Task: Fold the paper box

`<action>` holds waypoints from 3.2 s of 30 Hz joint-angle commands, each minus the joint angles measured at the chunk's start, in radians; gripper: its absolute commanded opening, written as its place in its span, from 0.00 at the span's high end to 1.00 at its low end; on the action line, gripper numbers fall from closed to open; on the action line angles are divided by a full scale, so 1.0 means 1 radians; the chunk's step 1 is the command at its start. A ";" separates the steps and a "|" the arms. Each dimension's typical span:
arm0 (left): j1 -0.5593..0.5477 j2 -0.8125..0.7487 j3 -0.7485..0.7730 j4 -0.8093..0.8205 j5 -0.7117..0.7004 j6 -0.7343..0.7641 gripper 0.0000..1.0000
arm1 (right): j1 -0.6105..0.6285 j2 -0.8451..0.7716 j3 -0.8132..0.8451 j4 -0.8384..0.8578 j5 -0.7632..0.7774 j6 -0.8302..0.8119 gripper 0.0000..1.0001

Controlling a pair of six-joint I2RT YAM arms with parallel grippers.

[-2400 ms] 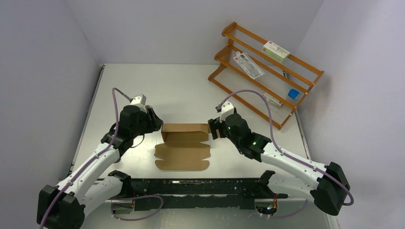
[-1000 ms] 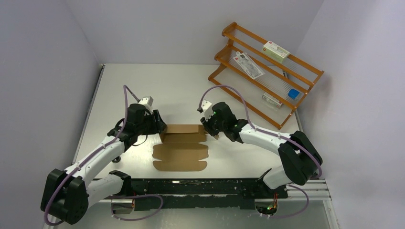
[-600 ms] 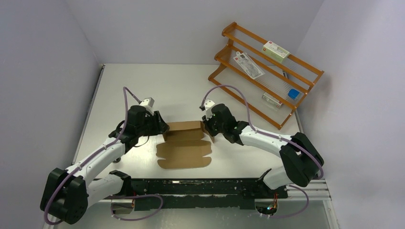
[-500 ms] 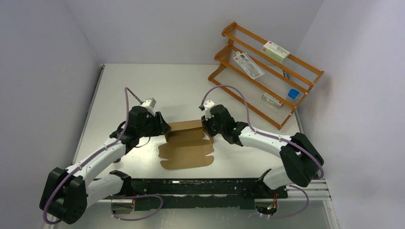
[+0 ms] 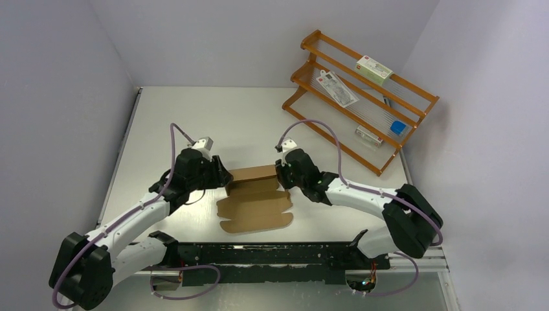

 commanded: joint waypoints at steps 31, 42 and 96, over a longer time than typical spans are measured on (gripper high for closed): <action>-0.021 -0.114 -0.027 -0.038 -0.110 -0.038 0.49 | -0.004 -0.068 -0.103 0.236 -0.176 0.218 0.85; -0.021 -0.139 -0.021 -0.077 -0.167 -0.028 0.48 | -0.009 0.104 0.098 0.233 -0.111 0.077 0.87; -0.286 0.341 0.396 -0.167 -0.433 0.277 0.12 | -0.011 0.179 0.059 0.304 -0.209 -0.035 0.90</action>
